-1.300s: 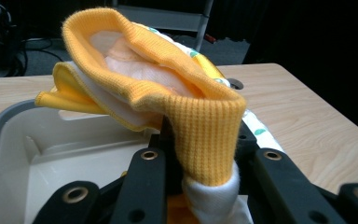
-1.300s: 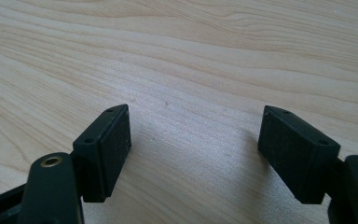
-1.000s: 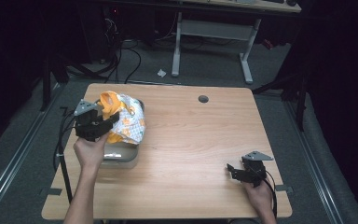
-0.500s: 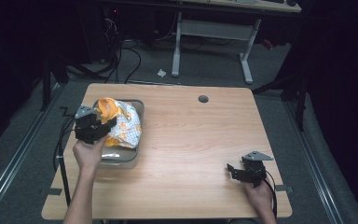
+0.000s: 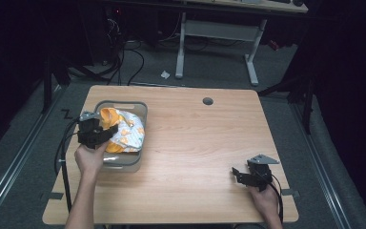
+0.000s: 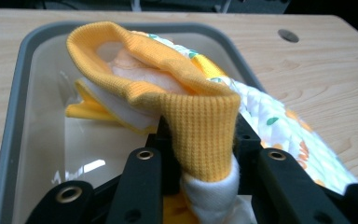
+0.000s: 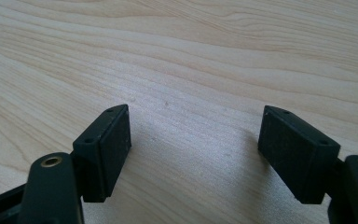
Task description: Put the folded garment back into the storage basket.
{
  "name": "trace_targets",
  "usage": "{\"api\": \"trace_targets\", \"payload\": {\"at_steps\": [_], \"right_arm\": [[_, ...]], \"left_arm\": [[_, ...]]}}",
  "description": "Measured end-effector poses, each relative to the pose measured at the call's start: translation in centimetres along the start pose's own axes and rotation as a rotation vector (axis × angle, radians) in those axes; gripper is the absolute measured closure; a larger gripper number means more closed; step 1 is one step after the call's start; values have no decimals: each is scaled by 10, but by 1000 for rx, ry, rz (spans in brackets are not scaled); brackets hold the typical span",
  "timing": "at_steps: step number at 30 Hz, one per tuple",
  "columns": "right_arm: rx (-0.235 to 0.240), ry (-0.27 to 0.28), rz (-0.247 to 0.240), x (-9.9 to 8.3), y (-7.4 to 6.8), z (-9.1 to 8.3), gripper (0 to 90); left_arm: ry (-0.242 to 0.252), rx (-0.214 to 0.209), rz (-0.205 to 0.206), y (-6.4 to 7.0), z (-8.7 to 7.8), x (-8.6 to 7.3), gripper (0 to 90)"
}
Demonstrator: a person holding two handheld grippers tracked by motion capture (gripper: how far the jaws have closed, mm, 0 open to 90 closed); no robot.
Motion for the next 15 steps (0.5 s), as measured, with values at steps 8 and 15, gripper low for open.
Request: {"api": "trace_targets", "payload": {"at_steps": [8,15], "right_arm": [[0,0,0,0,0,0,258],[0,0,0,0,0,0,258]], "left_arm": [[-70,61,-17,-4,6,-2,580],[-58,66,-36,-3,3,-3,469]]}}
Point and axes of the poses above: each handheld gripper's, and its own axes: z roughly forward along the jaws, x roughly out of its top, y roughly to its right, the point moved 2 cm from there along z, roughly forward along the jaws, and after that the axes turned 8 degrees about -z, right-handed, at the moved point
